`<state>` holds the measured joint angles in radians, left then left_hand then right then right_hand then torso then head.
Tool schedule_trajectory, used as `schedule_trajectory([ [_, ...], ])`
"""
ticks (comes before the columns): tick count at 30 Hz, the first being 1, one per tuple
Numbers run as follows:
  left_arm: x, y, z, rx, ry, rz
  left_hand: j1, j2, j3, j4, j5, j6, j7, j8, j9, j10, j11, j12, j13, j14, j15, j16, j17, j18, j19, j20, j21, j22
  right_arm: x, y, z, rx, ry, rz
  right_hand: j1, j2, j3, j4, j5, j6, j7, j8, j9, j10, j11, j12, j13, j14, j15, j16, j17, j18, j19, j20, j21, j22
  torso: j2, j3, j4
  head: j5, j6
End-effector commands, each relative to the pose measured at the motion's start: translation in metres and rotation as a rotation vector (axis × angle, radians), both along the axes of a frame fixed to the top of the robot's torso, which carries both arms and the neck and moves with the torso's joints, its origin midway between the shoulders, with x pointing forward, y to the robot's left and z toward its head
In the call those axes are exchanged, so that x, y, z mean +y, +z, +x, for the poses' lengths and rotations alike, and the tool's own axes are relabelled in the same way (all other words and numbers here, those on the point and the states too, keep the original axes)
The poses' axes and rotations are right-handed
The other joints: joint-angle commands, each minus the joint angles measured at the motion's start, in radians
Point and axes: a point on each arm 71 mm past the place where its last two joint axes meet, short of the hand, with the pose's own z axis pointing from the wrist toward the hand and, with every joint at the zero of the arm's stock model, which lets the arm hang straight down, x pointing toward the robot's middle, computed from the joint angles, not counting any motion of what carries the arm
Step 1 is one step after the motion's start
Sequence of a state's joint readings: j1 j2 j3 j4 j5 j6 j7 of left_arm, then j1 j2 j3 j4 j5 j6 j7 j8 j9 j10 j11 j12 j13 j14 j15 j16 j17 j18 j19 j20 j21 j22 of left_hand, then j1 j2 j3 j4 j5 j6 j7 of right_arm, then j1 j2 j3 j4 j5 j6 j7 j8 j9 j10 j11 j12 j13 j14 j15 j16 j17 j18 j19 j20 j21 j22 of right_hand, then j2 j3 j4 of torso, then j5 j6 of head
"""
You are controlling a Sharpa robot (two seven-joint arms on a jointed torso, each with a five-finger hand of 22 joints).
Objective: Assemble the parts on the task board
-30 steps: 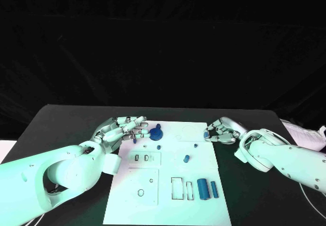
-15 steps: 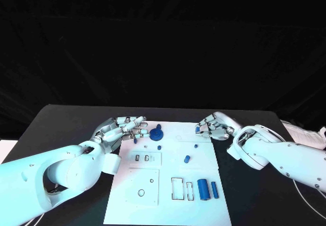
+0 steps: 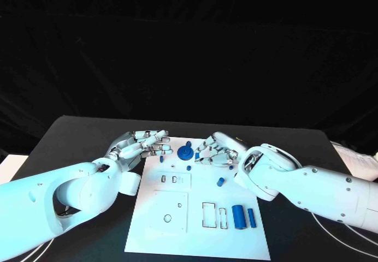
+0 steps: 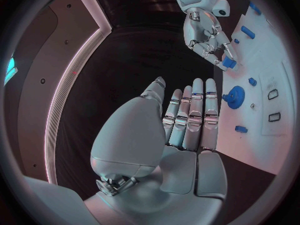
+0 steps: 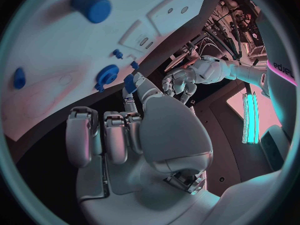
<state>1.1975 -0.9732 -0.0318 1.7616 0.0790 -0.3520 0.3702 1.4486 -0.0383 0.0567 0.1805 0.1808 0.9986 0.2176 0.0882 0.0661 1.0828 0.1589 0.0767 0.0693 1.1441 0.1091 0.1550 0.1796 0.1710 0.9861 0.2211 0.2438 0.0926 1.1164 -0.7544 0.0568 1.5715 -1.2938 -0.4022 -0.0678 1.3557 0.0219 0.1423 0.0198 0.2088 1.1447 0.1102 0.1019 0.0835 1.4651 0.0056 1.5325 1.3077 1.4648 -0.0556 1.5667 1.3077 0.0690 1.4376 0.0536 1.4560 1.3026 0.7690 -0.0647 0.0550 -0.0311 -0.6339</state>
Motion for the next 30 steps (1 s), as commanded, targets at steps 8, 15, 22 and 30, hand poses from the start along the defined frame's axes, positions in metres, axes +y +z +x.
schedule_trajectory([
  [8, 0.002, 0.002, 0.001, -0.015, -0.003, -0.012, 0.001, 0.013, 0.003, -0.005, -0.005, 0.004, 0.001, -0.006, -0.001, 0.005, 0.002, -0.004, -0.001, 0.008, 0.002, -0.006, 0.002, 0.012, 0.007, 0.000, -0.004, -0.002, 0.046, -0.027, -0.017, -0.003, 0.061, -0.163, -0.004, 0.006, 0.025, 0.026, 0.004, 0.039, -0.031, 0.004, 0.017, 0.085, -0.005, -0.014, 0.232, 0.106, -0.008, 0.004, 0.263, -0.012, -0.001, -0.007, -0.001, -0.003, -0.005, -0.0071, 0.0098, 0.018, -0.019],
  [15, 0.002, 0.002, 0.000, -0.015, -0.003, -0.012, 0.001, 0.013, 0.003, -0.005, -0.005, 0.004, 0.001, -0.006, -0.001, 0.005, 0.002, -0.004, -0.001, 0.008, 0.002, -0.006, 0.002, 0.012, 0.007, 0.000, -0.004, -0.002, 0.057, -0.036, -0.021, -0.003, 0.069, -0.202, -0.007, 0.003, 0.026, 0.026, 0.004, 0.038, -0.031, 0.003, 0.017, 0.083, -0.005, -0.018, 0.230, 0.106, -0.008, 0.004, 0.263, -0.012, -0.002, -0.007, -0.002, -0.004, -0.005, -0.0064, 0.0075, 0.023, -0.023],
  [22, 0.002, 0.002, 0.000, -0.015, -0.005, -0.012, 0.001, 0.013, 0.003, -0.005, -0.005, 0.004, 0.001, -0.006, -0.001, 0.005, 0.002, -0.004, -0.001, 0.008, 0.002, -0.006, 0.002, 0.012, 0.007, 0.000, -0.004, -0.002, 0.059, -0.040, -0.021, 0.009, 0.067, -0.230, -0.011, 0.001, 0.026, 0.027, 0.006, 0.037, -0.030, 0.001, 0.017, 0.084, -0.004, -0.017, 0.230, 0.106, -0.007, 0.004, 0.263, -0.012, -0.002, -0.007, -0.002, -0.005, -0.004, -0.0046, 0.0069, 0.023, -0.024],
  [30, 0.002, 0.002, 0.000, -0.014, -0.006, -0.013, 0.001, 0.013, 0.003, -0.005, -0.005, 0.004, 0.001, -0.006, -0.001, 0.005, 0.002, -0.004, -0.001, 0.008, 0.002, -0.006, 0.002, 0.012, 0.007, 0.000, -0.004, -0.002, 0.062, -0.043, -0.022, 0.014, 0.069, -0.255, -0.017, -0.003, 0.026, 0.028, 0.006, 0.037, -0.030, 0.000, 0.017, 0.083, -0.004, -0.019, 0.230, 0.106, -0.007, 0.004, 0.263, -0.012, -0.002, -0.007, -0.003, -0.005, -0.003, -0.0044, 0.0073, 0.025, -0.027],
])
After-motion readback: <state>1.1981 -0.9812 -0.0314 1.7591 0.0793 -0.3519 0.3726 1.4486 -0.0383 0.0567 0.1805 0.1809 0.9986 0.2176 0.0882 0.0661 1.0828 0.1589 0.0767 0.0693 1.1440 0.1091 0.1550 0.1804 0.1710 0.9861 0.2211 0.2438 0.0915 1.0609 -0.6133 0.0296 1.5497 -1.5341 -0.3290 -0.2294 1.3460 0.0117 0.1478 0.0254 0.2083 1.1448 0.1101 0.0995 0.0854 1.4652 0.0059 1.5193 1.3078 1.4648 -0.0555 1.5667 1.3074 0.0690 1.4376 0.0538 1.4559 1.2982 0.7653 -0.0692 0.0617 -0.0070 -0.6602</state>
